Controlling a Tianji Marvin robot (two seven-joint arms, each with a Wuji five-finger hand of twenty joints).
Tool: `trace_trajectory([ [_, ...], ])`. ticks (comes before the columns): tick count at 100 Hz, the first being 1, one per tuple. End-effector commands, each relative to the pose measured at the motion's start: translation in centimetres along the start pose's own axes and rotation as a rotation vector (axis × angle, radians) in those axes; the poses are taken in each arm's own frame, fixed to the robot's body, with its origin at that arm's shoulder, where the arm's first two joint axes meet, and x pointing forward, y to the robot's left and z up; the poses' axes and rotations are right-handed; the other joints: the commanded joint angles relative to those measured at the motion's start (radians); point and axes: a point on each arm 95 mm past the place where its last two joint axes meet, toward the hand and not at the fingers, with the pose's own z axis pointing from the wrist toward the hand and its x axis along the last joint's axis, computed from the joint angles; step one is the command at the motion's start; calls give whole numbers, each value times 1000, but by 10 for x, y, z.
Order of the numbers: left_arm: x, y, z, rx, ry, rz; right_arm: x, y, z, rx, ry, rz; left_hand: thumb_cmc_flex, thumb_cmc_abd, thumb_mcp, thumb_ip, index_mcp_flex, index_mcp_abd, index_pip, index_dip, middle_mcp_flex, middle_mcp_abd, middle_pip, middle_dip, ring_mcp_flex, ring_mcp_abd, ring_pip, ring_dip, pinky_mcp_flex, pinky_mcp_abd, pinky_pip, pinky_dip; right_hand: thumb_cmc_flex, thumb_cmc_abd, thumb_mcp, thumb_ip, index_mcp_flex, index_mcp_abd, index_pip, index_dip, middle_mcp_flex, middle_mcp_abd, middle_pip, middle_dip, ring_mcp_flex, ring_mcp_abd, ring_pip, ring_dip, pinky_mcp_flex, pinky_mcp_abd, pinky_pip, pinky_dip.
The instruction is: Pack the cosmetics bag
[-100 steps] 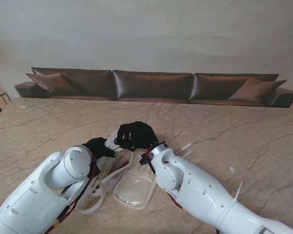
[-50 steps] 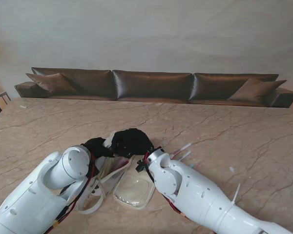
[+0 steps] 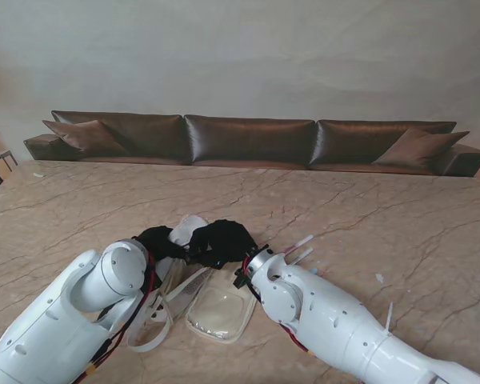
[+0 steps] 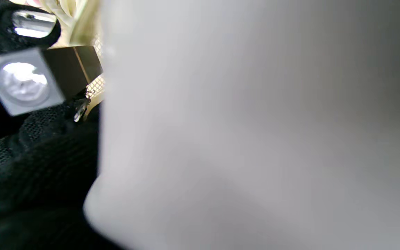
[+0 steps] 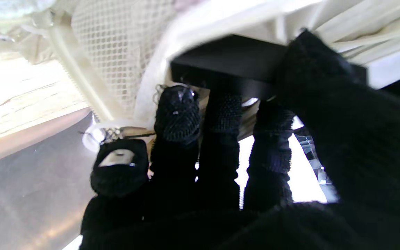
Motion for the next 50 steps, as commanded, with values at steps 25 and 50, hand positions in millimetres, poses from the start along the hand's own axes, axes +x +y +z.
trace_trajectory([
  [25,3,5,-3,-19,6,1,-4,10,-10,-6,-15,-26,86,84,87,53,30,-153,66,16,56,-118,76,17,48,-14,8,10,5,-7,86,4,-113,33,49,180,-62,79,-211,128,-154,15,-17,-58,-106,4,-49,2,-63,-23,-28,47],
  [50,1,4,-4,-13,2,-4,-12,44,-27,-41,-149,-37,86,84,89,53,30,-150,65,15,57,-119,76,17,48,-13,9,10,5,-7,86,4,-15,146,19,17,-59,10,39,-42,-53,40,32,-30,25,21,3,-16,58,-25,49,-2],
])
